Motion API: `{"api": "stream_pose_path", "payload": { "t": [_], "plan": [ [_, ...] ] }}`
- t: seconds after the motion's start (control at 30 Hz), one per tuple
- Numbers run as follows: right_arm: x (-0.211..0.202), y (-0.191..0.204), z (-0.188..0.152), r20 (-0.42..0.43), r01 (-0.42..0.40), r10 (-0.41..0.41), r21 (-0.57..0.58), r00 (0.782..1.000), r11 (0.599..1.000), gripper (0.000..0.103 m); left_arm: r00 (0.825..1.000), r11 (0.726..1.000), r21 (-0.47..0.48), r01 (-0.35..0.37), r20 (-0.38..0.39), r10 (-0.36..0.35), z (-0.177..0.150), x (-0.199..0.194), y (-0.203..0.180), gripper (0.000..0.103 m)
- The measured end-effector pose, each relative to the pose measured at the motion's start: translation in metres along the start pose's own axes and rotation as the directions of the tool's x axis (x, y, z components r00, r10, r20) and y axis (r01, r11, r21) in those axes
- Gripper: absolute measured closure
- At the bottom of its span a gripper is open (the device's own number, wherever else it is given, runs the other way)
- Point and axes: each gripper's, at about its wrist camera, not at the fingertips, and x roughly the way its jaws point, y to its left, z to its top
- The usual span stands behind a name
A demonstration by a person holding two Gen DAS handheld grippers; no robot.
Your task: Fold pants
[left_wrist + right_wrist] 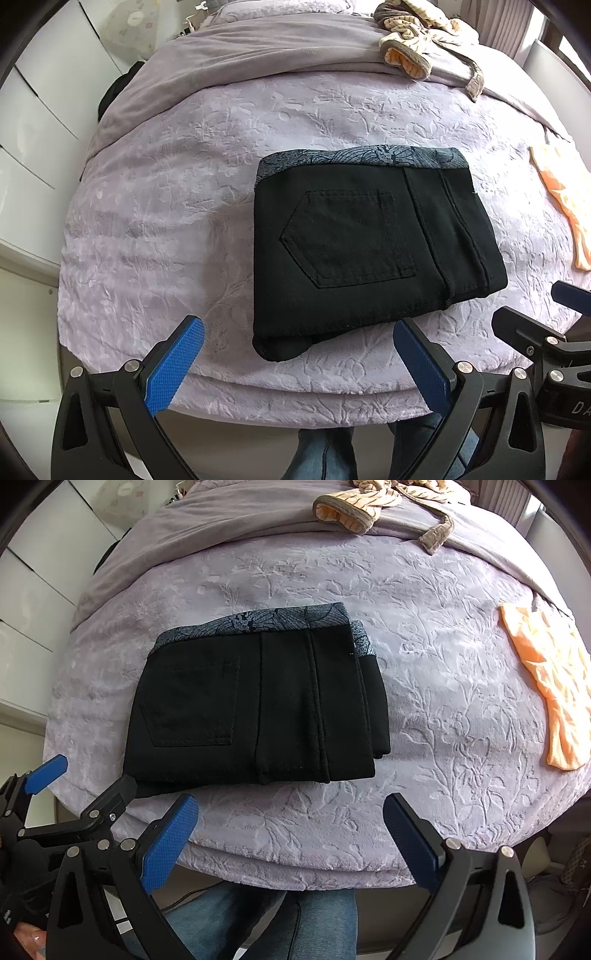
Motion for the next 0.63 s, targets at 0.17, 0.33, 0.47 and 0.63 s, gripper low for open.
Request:
{"api": "stream_pose_path", "payload": {
  "t": [0.17, 0.33, 0.47, 0.63],
  "plan": [
    [0.0022, 0.0012, 0.0002, -0.005, 0.009, -0.009, -0.005, 1.0, 1.0, 0.002, 1.0, 1.0, 0.003, 0.006, -0.005, -0.006, 0.0019, 0.0023, 0.0036, 0.0],
    [0.0031, 0.0026, 0.0012, -0.004, 0.017, -0.017, -0.011, 1.0, 1.0, 0.002, 1.0, 1.0, 0.002, 0.008, -0.005, -0.008, 0.0023, 0.0033, 0.0046, 0.0],
    [0.0037, 0.0022, 0.0025, -0.002, 0.027, -0.027, -0.014, 1.0, 1.0, 0.002, 1.0, 1.0, 0.007, 0.009, -0.005, -0.009, 0.0024, 0.0047, 0.006, 0.0],
    [0.0055, 0.0019, 0.0035, -0.006, 0.033, -0.033, -0.016, 0.999, 0.999, 0.002, 1.0, 1.0, 0.027, 0.003, 0.003, -0.003, 0.0011, 0.0054, 0.005, 0.0]
  ]
}}
